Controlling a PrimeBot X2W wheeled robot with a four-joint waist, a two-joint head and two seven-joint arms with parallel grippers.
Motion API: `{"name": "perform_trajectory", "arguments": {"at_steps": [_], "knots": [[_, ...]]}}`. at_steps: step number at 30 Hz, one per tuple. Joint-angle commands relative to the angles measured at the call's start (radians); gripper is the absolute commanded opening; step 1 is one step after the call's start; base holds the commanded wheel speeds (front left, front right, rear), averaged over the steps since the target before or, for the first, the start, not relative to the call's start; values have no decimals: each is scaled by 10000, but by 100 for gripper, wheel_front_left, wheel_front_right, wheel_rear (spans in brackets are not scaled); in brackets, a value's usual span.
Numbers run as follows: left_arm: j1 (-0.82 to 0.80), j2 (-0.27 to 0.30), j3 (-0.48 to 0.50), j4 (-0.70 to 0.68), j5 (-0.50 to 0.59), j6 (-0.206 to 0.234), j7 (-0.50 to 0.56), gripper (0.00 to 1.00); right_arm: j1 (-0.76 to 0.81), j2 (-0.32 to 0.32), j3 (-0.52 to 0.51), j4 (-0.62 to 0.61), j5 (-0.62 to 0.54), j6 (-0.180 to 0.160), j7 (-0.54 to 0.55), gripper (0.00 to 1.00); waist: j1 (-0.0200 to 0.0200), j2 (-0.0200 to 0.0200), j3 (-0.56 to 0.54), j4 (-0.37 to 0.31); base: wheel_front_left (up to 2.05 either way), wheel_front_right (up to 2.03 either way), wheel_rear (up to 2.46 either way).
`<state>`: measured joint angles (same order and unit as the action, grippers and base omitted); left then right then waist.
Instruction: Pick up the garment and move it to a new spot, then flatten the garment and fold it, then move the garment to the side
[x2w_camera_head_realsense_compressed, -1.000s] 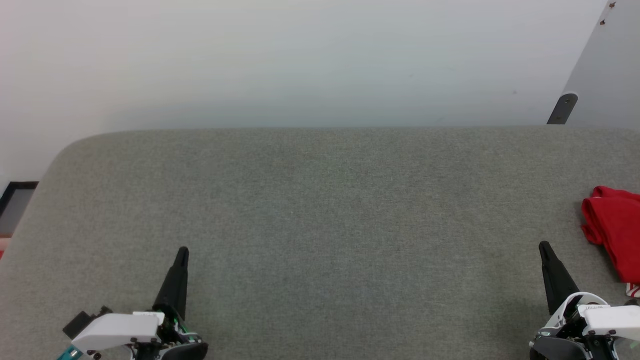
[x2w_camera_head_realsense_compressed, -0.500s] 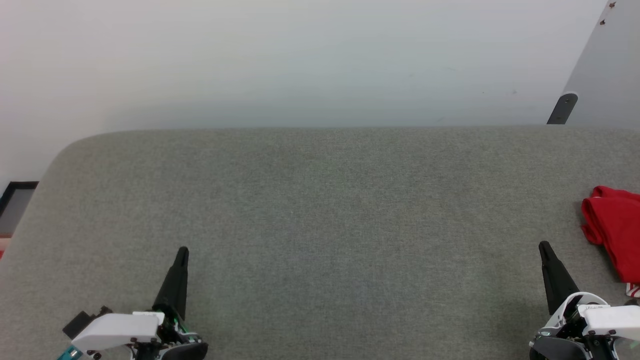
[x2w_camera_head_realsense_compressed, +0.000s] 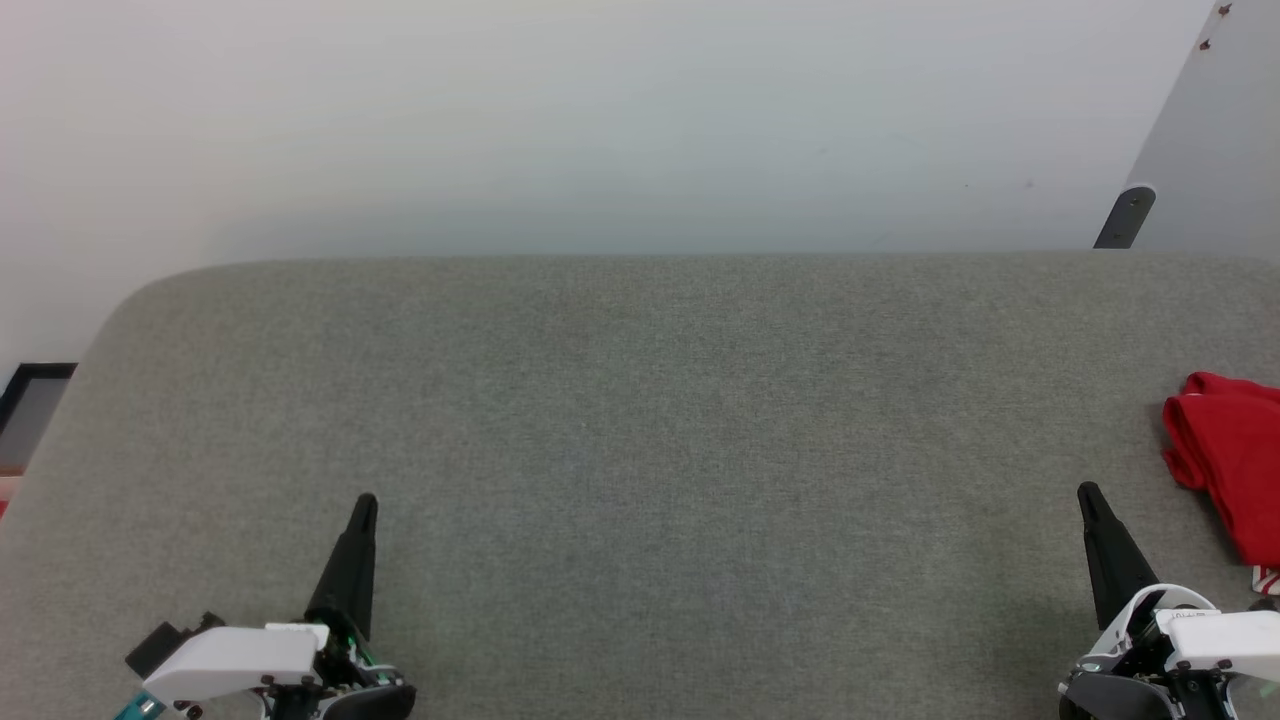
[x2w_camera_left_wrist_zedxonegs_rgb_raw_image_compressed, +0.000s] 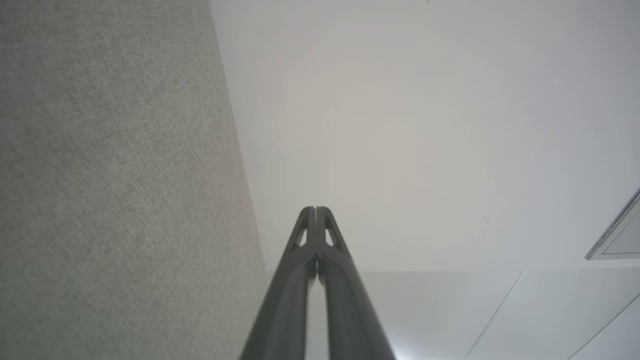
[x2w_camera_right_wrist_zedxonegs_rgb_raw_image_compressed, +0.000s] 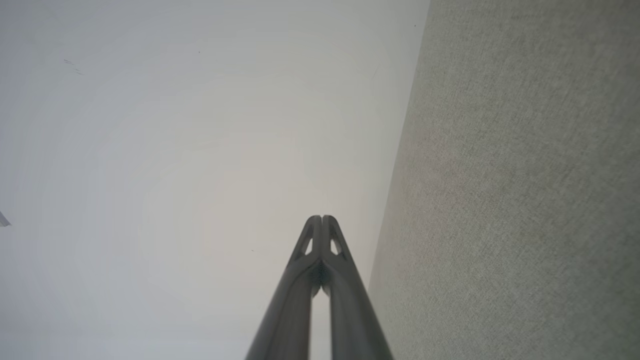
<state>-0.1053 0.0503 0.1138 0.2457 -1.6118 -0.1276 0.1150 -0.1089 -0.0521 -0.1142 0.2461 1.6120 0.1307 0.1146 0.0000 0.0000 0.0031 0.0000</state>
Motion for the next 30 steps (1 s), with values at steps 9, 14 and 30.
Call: {"name": "perform_trajectory", "arguments": {"at_steps": [9,14,30], "knots": [[-101,-12,29,11,-14,-58,26,0,-34,38,1,2,19,0,10,0,0,0,0,0,0,0,0],[-101,-12,30,11,-13,-58,26,0,-34,38,1,2,19,0,10,0,0,0,0,0,0,0,0],[-100,-12,30,10,-11,-58,27,0,-34,38,2,1,20,0,9,0,0,0,0,0,0,0,0]]}}
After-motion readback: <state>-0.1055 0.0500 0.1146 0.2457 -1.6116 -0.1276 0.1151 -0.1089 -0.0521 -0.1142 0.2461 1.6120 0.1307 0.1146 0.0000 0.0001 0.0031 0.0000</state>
